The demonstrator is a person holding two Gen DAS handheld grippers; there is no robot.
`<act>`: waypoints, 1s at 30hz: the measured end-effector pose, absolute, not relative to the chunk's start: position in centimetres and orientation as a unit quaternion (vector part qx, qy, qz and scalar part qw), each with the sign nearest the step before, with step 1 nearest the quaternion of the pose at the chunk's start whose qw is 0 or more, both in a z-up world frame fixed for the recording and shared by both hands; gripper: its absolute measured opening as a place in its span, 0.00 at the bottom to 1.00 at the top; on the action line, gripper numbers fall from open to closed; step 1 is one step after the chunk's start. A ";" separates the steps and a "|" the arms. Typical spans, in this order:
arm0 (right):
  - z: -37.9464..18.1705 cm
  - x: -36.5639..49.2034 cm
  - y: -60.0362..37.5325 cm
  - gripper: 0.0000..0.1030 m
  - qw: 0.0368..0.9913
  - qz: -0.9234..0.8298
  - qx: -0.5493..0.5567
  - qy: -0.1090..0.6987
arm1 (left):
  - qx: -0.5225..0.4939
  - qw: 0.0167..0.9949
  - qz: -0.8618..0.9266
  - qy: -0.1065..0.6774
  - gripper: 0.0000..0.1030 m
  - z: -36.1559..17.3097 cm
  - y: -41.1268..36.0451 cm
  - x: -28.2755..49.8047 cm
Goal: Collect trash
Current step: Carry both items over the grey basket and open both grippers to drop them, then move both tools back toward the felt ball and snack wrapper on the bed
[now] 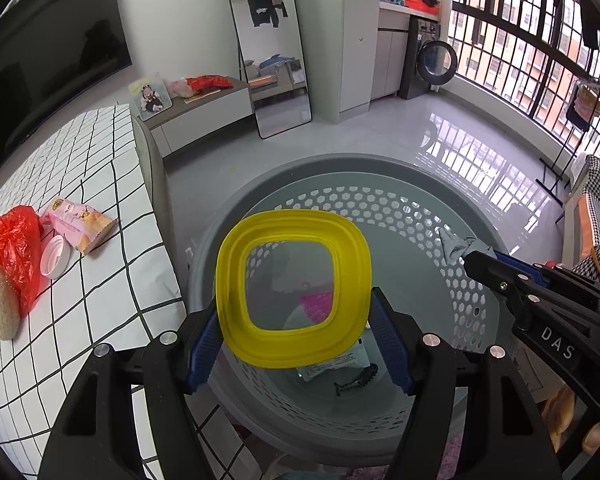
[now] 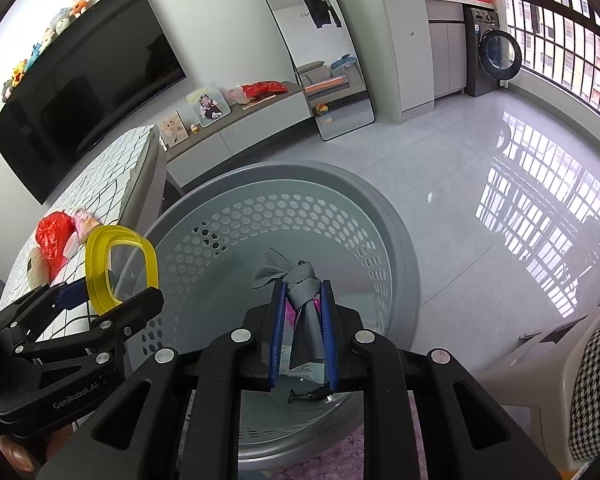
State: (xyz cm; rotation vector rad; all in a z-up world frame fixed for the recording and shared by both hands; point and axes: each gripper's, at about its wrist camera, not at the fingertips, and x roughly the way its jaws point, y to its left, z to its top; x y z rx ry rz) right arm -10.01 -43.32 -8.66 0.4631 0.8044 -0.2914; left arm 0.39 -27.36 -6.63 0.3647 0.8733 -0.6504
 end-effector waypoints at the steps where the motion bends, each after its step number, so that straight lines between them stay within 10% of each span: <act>1: -8.7 -10.0 -43.3 0.17 0.884 -0.140 0.223 0.387 | 0.172 0.840 -0.307 0.413 0.65 -6.6 -27.4 0.4; 20: -8.3 -9.9 -43.1 0.17 0.887 -0.139 0.217 0.383 | 0.168 0.844 -0.302 0.410 0.66 -6.2 -26.9 0.4; 25: -7.8 -10.4 -43.2 0.50 0.893 -0.147 0.217 0.366 | 0.166 0.849 -0.296 0.405 0.78 -5.8 -26.6 0.4; 30: -7.6 -10.4 -43.3 0.50 0.892 -0.147 0.221 0.366 | 0.161 0.850 -0.291 0.408 0.79 -5.7 -26.4 0.6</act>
